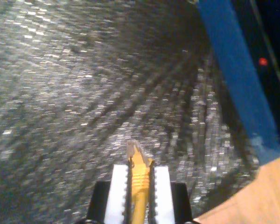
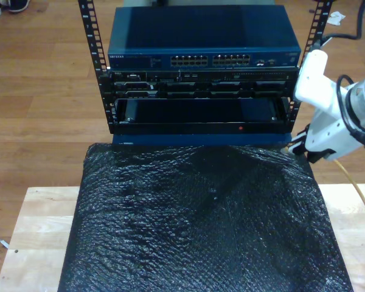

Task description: Grab the cable and plug it in

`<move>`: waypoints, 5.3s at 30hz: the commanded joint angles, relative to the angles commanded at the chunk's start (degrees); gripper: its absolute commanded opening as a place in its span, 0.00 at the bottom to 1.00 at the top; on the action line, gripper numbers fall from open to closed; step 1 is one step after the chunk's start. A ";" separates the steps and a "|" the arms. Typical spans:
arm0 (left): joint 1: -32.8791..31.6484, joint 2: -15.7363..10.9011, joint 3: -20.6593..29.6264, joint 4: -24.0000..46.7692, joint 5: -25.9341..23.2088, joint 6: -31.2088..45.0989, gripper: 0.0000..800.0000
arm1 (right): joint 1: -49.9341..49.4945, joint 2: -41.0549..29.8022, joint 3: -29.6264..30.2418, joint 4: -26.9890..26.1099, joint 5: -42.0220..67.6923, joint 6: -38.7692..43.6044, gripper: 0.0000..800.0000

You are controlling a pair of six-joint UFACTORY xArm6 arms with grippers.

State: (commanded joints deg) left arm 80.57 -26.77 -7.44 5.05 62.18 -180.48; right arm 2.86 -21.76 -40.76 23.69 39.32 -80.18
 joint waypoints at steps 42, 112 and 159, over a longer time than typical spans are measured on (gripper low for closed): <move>0.09 0.00 0.00 0.00 0.00 0.00 1.00 | 15.21 16.97 0.18 -2.37 -46.77 -14.42 0.00; 0.09 0.00 0.00 0.00 0.00 0.00 1.00 | 17.85 30.07 -3.69 -6.42 -79.82 -16.62 0.00; 0.09 0.00 0.00 0.00 0.00 0.00 1.00 | 21.10 51.78 -10.20 3.34 -115.43 -17.23 0.00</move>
State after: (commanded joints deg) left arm 80.66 -26.77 -7.44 5.05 62.18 -180.48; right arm 23.96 30.02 -50.96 27.03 -76.11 -97.41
